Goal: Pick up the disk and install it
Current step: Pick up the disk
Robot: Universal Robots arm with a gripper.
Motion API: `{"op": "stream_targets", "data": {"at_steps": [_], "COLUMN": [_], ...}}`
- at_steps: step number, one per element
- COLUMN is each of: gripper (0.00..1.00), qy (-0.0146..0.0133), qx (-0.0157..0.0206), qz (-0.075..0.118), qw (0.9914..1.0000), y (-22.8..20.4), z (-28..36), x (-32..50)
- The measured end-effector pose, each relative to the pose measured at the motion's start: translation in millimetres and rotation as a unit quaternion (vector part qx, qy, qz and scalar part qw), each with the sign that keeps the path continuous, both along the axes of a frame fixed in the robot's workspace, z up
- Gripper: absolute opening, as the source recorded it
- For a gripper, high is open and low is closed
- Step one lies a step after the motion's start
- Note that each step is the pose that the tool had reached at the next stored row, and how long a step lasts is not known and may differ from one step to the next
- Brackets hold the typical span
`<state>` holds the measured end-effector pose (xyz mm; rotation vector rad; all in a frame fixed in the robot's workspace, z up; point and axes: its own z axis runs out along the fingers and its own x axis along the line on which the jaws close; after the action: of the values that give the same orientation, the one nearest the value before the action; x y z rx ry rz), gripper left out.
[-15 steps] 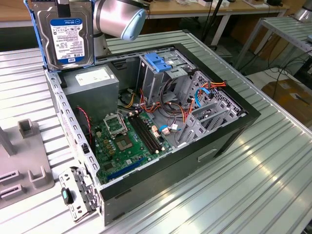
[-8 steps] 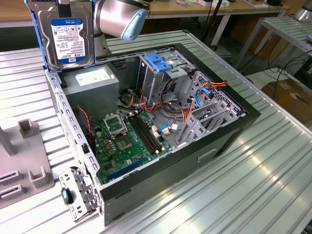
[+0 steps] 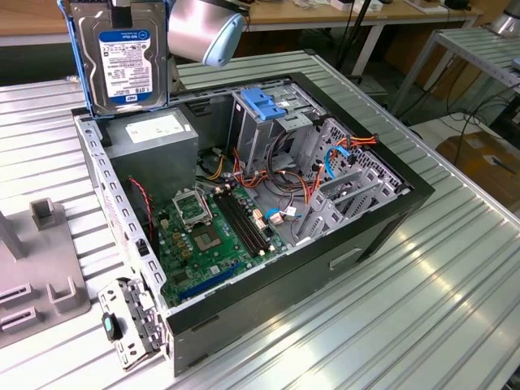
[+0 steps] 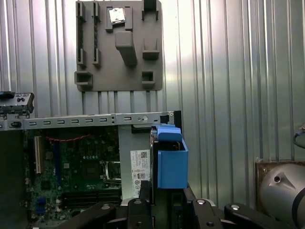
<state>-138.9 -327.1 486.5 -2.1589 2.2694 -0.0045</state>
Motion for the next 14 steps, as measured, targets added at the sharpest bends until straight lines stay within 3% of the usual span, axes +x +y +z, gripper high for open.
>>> {"op": "stream_targets", "data": {"at_steps": [14], "gripper": [0.35], "qy": [0.0000], "qx": [0.0000], "qz": [0.000], "qw": [1.00000], "y": [-0.6], "z": [-0.2], "x": [29.5]}}
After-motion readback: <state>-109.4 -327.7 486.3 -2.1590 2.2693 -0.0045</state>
